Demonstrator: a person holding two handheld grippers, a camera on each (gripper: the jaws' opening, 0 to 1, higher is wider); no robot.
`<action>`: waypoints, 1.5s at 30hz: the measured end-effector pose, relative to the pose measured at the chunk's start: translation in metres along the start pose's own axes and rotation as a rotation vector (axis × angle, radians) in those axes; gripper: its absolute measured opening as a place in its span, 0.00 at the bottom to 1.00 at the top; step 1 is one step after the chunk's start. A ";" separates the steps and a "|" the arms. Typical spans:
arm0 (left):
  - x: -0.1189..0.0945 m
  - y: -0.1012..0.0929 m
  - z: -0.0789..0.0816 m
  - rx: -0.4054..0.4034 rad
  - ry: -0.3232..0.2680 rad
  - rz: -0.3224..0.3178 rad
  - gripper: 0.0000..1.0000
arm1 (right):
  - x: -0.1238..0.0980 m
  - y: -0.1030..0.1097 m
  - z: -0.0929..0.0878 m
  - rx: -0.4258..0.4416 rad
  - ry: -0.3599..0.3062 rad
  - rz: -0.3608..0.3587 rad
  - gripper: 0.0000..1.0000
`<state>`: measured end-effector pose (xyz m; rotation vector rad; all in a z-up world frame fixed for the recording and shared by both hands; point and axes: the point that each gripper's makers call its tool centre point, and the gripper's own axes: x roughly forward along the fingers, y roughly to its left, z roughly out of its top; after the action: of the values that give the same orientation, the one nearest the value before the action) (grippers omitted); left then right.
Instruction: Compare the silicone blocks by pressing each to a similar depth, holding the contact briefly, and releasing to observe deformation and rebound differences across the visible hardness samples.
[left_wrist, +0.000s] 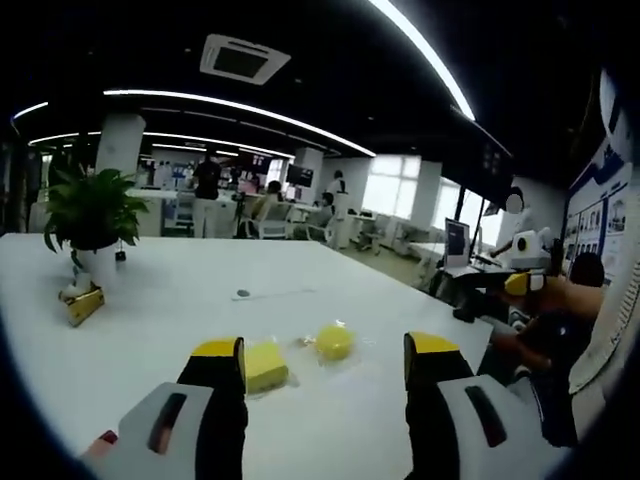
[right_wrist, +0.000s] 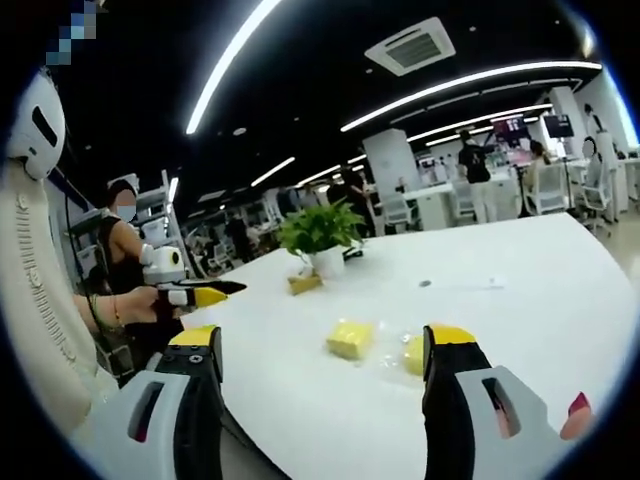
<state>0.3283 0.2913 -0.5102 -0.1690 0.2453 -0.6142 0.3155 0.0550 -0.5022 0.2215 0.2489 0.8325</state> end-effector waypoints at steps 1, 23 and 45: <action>-0.001 -0.002 -0.002 0.005 0.004 -0.001 0.64 | -0.002 -0.002 -0.001 0.002 -0.002 -0.002 0.77; 0.010 -0.019 -0.007 -0.082 0.032 -0.043 0.67 | -0.010 -0.020 -0.004 0.035 -0.029 -0.018 0.78; 0.085 -0.025 0.001 -0.132 0.087 -0.113 0.64 | -0.004 -0.047 0.000 0.047 -0.045 -0.041 0.75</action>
<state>0.3816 0.2215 -0.5189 -0.2850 0.3625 -0.7186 0.3456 0.0213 -0.5147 0.2781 0.2306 0.7809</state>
